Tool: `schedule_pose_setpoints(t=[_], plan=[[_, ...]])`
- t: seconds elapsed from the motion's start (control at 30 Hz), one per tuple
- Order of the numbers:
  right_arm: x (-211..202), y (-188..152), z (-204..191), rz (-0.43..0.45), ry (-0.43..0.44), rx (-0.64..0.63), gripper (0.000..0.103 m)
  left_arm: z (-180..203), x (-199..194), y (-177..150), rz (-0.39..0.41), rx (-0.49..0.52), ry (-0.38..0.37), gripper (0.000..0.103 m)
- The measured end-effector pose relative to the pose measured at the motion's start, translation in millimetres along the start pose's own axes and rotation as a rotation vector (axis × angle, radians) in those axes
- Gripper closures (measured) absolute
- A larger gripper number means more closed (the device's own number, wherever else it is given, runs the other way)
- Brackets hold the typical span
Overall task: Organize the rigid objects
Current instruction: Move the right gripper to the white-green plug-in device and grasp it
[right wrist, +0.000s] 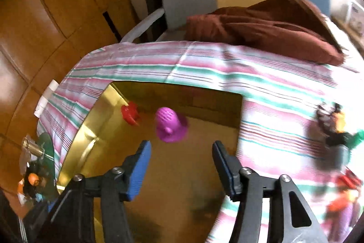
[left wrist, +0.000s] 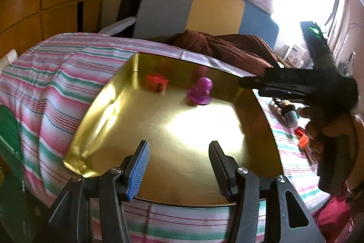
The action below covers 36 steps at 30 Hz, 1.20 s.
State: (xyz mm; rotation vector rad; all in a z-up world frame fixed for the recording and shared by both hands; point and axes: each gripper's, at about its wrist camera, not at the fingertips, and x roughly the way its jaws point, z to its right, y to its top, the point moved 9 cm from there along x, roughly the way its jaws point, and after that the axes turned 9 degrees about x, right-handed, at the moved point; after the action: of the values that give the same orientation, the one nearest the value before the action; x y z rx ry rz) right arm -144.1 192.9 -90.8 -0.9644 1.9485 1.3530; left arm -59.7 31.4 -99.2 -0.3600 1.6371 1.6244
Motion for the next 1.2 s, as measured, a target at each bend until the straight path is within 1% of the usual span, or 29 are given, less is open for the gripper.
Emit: schedule_pose_setpoints(t=[0.07,0.2,0.4,0.57,0.63,0.73,0.83,0.93,0.97,1.0,1.03,1.13,1.2], plan=[[-13.3,-6.4,13.1,0.012,-0.014,0.008,0.044,10.7,-0.3,-0.7,0.002,0.020,-0.016,0.048],[-39.6,-26.5,53.8,0.022,-0.061,0.042,0.043,31.9,-3.8,-1.5,0.011,0.073,-0.033,0.048],[-61.4,-54.3,105.8,0.030,-0.124,0.088,0.043,64.5,-9.1,-1.8,0.022,0.145,-0.072,0.048],[-79.5,-70.1,148.3,0.039,-0.184,0.121,0.043,91.2,-10.1,-4.2,0.018,0.194,-0.108,0.048],[-84.6,-74.8,162.3,0.039,-0.196,0.141,0.043,100.9,-11.5,-5.0,0.019,0.211,-0.123,0.048],[-92.8,-82.1,189.0,0.036,-0.226,0.179,0.043,119.8,-13.1,-6.0,0.012,0.244,-0.164,0.048],[-103.8,-83.6,212.9,0.046,-0.271,0.206,0.043,136.0,-13.3,-7.1,-0.001,0.273,-0.200,0.048],[-120.6,-75.4,244.0,0.078,-0.332,0.237,0.043,152.3,-15.0,-7.3,-0.010,0.301,-0.228,0.048],[-126.2,-71.5,253.9,0.091,-0.348,0.246,0.042,157.6,-15.4,-7.5,-0.013,0.309,-0.239,0.048],[-131.4,-67.7,265.6,0.101,-0.368,0.258,0.037,161.4,-16.1,-8.4,-0.015,0.313,-0.246,0.048],[-134.6,-64.8,277.7,0.100,-0.388,0.273,0.035,166.5,-16.4,-8.8,-0.017,0.317,-0.251,0.048],[-135.8,-61.2,301.8,0.083,-0.405,0.305,0.035,177.9,-15.7,-10.1,-0.026,0.333,-0.262,0.048],[-128.8,-61.2,311.8,0.041,-0.397,0.311,0.035,184.5,-14.5,-12.2,-0.036,0.342,-0.266,0.048]])
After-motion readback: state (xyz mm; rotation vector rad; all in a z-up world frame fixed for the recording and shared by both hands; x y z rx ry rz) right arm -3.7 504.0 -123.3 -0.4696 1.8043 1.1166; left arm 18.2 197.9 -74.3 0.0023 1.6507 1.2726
